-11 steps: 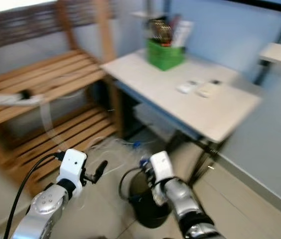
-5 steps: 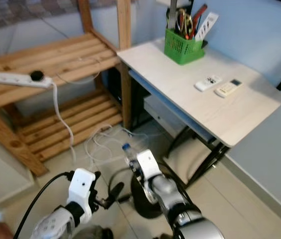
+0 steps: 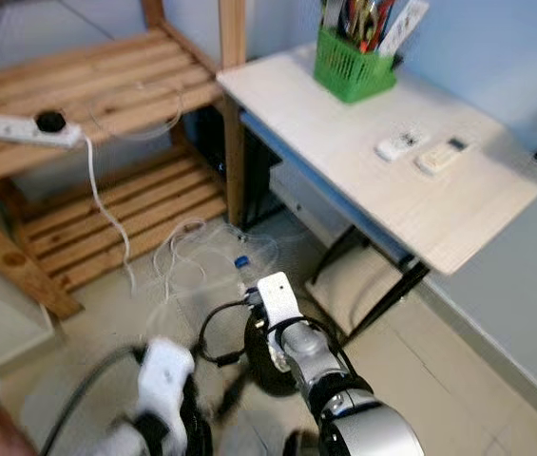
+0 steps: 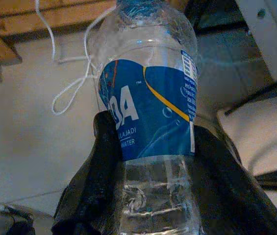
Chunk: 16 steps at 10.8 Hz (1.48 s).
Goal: Clean up the room
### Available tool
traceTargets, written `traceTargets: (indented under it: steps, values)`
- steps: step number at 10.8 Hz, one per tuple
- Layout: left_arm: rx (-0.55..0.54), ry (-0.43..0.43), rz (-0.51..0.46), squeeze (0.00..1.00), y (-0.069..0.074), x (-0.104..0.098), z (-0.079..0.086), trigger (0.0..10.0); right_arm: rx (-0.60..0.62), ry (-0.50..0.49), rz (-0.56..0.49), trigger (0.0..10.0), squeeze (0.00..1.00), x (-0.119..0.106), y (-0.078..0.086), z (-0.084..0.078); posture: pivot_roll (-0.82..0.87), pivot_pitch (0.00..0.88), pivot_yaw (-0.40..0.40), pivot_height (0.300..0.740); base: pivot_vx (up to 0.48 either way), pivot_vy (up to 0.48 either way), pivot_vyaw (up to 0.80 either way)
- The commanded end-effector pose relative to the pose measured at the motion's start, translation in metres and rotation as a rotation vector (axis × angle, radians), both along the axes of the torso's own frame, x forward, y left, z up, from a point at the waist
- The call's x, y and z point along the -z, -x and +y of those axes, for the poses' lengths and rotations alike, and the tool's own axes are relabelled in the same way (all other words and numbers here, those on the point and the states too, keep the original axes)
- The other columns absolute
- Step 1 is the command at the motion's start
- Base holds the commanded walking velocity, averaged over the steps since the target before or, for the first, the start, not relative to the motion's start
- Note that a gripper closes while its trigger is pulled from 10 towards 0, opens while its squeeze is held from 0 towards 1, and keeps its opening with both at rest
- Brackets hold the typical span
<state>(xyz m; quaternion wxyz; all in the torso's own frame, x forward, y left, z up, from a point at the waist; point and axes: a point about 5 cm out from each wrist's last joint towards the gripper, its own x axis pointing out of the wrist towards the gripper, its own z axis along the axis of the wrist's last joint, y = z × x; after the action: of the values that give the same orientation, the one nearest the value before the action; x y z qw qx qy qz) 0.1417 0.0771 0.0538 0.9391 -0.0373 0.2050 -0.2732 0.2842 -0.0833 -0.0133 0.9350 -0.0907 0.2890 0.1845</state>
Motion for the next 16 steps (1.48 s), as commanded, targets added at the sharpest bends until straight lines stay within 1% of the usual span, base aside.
traceTargets:
  steps: [1,2,5,6,8,9,10,12,16]
  values:
    - [-0.006,-0.021,0.010,0.00,0.005,0.000,0.001,10.0,0.047,-0.003,0.001,10.0,0.00,-0.003,-0.004,-0.003,0.17,0.238,-0.015,0.740,0.000,0.000,0.00]
    - [-0.005,-0.012,0.022,0.00,0.013,-0.002,0.001,10.0,0.092,-0.001,-0.001,10.0,0.00,-0.005,-0.008,-0.007,0.18,0.253,-0.008,0.740,0.000,0.000,0.00]
    - [-0.002,-0.014,0.039,0.00,0.024,-0.006,0.001,10.0,0.206,-0.014,0.009,10.0,0.00,-0.009,-0.016,-0.019,0.20,0.293,0.013,0.740,0.000,0.000,0.00]
    - [0.002,-0.012,0.048,0.00,0.031,-0.008,-0.001,10.0,0.250,-0.018,0.013,10.0,0.00,-0.010,-0.017,-0.024,0.21,0.310,0.009,0.740,0.000,0.000,0.00]
    - [-0.005,-0.004,0.058,0.00,0.036,-0.009,-0.004,10.0,0.291,-0.020,0.019,10.0,0.00,-0.011,-0.019,-0.028,0.21,0.328,-0.002,0.740,0.000,0.000,0.00]
    - [-0.014,-0.003,0.059,0.00,0.037,-0.010,-0.005,10.0,0.335,-0.035,0.032,10.0,0.00,-0.011,-0.019,-0.031,0.21,0.335,-0.009,0.740,0.000,0.000,0.00]
    - [-0.020,0.002,0.058,0.00,0.038,-0.012,-0.007,10.0,0.369,-0.078,0.044,10.0,1.00,-0.012,-0.021,-0.030,0.21,0.341,-0.014,0.740,0.000,0.000,0.00]
    - [-0.030,0.009,0.057,0.00,0.040,-0.015,-0.010,10.0,0.355,-0.105,0.024,10.0,1.00,-0.020,-0.027,-0.021,0.22,0.347,-0.024,0.740,0.000,0.000,0.00]
    - [-0.047,0.013,0.045,0.00,0.036,-0.016,-0.013,10.0,0.344,-0.136,0.023,10.0,1.00,-0.023,-0.030,-0.020,0.21,0.342,-0.043,0.740,0.000,0.000,0.00]
